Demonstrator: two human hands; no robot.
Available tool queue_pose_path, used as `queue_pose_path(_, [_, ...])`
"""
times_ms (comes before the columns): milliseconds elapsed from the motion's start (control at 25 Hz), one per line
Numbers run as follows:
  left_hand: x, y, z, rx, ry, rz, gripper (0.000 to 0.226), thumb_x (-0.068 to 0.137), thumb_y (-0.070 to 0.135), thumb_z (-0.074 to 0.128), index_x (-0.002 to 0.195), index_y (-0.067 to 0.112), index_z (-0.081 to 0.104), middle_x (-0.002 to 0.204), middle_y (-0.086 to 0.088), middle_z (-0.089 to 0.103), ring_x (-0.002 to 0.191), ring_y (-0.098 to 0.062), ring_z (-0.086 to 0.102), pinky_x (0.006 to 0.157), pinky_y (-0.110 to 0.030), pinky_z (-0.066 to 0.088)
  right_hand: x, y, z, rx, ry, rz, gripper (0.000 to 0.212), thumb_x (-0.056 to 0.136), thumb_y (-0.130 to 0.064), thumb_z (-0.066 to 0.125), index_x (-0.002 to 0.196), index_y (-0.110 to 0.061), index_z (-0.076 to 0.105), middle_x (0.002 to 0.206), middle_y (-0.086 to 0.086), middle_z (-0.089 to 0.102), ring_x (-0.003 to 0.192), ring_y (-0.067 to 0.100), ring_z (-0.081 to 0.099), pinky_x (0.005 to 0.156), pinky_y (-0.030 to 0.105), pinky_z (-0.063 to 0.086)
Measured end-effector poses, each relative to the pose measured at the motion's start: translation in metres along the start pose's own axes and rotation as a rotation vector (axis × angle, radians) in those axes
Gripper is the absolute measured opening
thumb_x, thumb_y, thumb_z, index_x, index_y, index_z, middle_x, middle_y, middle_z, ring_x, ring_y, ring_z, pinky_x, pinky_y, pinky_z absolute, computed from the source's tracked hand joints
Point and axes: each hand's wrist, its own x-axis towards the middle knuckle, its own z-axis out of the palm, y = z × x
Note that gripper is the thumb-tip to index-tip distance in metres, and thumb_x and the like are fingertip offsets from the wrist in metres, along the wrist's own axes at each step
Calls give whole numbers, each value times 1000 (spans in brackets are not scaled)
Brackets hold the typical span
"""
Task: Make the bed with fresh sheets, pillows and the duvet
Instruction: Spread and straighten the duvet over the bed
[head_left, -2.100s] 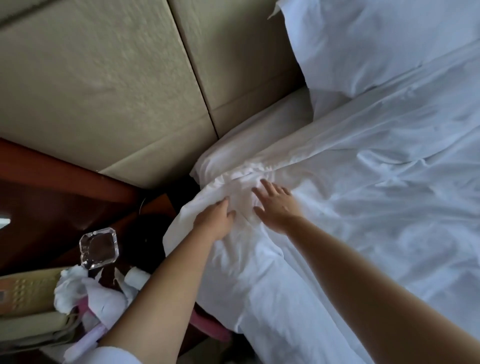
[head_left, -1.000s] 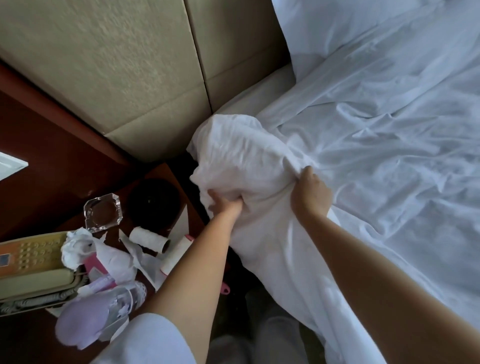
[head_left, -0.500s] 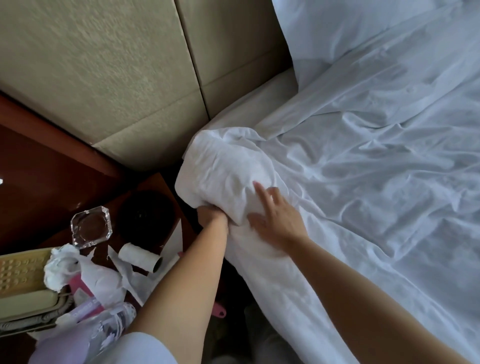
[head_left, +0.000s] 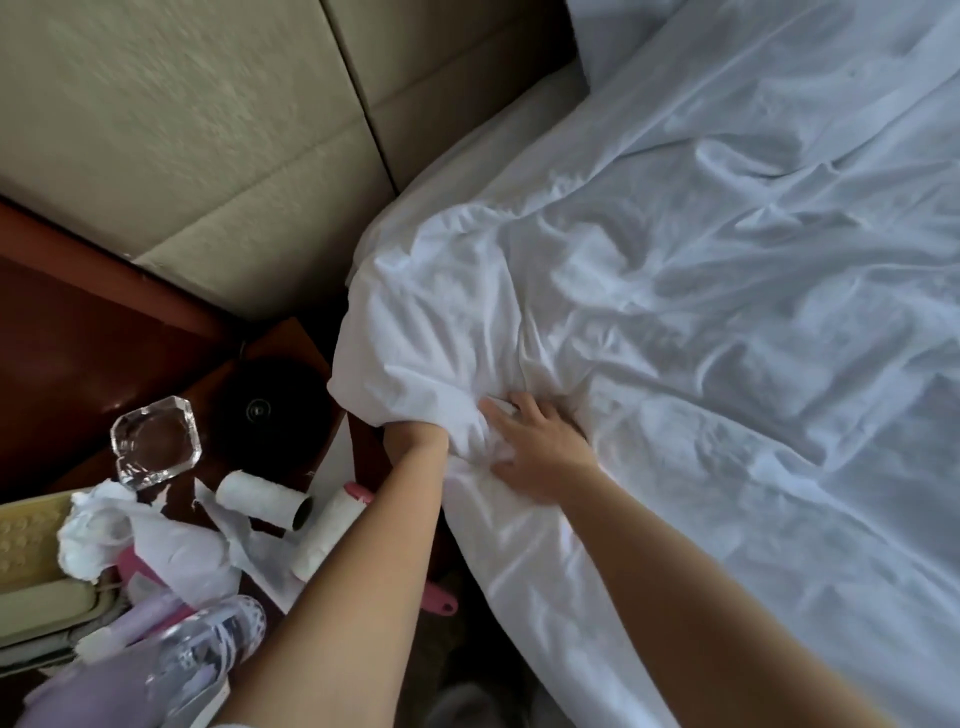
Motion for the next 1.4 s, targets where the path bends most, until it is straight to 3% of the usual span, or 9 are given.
queue_pose_path(120, [-59, -9, -1, 48, 266, 375, 27, 93, 7, 43, 114, -4, 56, 123, -23, 57, 113, -37, 55, 89, -38, 44, -53, 15, -1, 74, 130, 31, 63, 91, -43, 49, 148, -32, 23, 141, 0, 34, 130, 25, 36, 107, 33, 28])
queue_pose_path(240, [-101, -36, 6, 288, 175, 635, 33, 93, 17, 48, 124, 6, 50, 129, -15, 51, 115, -33, 52, 86, -39, 43, -125, 30, 24, 93, 374, 193, 46, 92, -42, 43, 130, -17, 48, 120, 6, 52, 113, 30, 51, 93, 37, 40])
queue_pose_path(480, [-163, -112, 60, 1173, -202, 1126, 69, 96, 38, 43, 151, 35, 2, 160, 0, -9, 146, -31, -4, 116, -52, 14, -261, 93, 103, 56, -61, 404, 65, 93, -42, 48, 150, -32, 18, 150, 2, 27, 135, 25, 30, 105, 35, 33])
queue_pose_path(680, [-183, -186, 104, 1625, -307, 1095, 82, 91, 33, 48, 150, 38, -9, 158, -2, -21, 144, -38, -11, 113, -60, 6, -315, 109, 167, -80, -75, 269, 64, 96, -34, 41, 153, -25, 12, 159, 0, 7, 144, 22, 11, 115, 35, 11])
queue_pose_path(800, [-183, -216, 107, 1752, -372, 942, 71, 87, 25, 50, 150, 22, 18, 152, -12, 28, 133, -33, 37, 107, -48, 34, -353, 110, 212, -52, -231, 323, 57, 93, -24, 47, 147, -16, 30, 147, 9, 37, 135, 27, 34, 111, 34, 23])
queue_pose_path(920, [-206, -273, 108, 1705, -480, 892, 53, 88, 17, 45, 141, 17, 38, 141, -12, 44, 123, -31, 47, 101, -44, 42, -396, 107, 250, 156, -371, 433, 67, 95, -22, 44, 151, -19, 8, 145, 14, 36, 132, 33, 36, 105, 35, 33])
queue_pose_path(1080, [-232, -332, 119, 1546, -340, 1197, 59, 88, 9, 48, 143, 20, 30, 145, -9, 32, 129, -29, 36, 101, -43, 40, -426, 105, 269, 139, -152, 426, 71, 94, -20, 50, 152, -20, 9, 152, 11, 25, 138, 30, 26, 112, 38, 24])
queue_pose_path(1240, [-219, -362, 139, 1665, -208, 1337, 104, 79, 21, 68, 151, 32, -7, 158, -6, -10, 146, -31, -3, 115, -53, 9, -449, 112, 318, -64, -88, 356, 107, 82, -42, 67, 151, -22, -13, 157, 11, -17, 146, 29, -13, 114, 38, -14])
queue_pose_path(1400, [-188, -375, 180, 1672, -18, 1456, 113, 82, 46, 65, 145, 31, -27, 156, -10, -24, 144, -33, -16, 115, -59, -2, -427, 148, 383, -158, 353, 368, 135, 47, -25, 92, 153, -17, 8, 149, 12, 36, 132, 29, 44, 114, 39, 26])
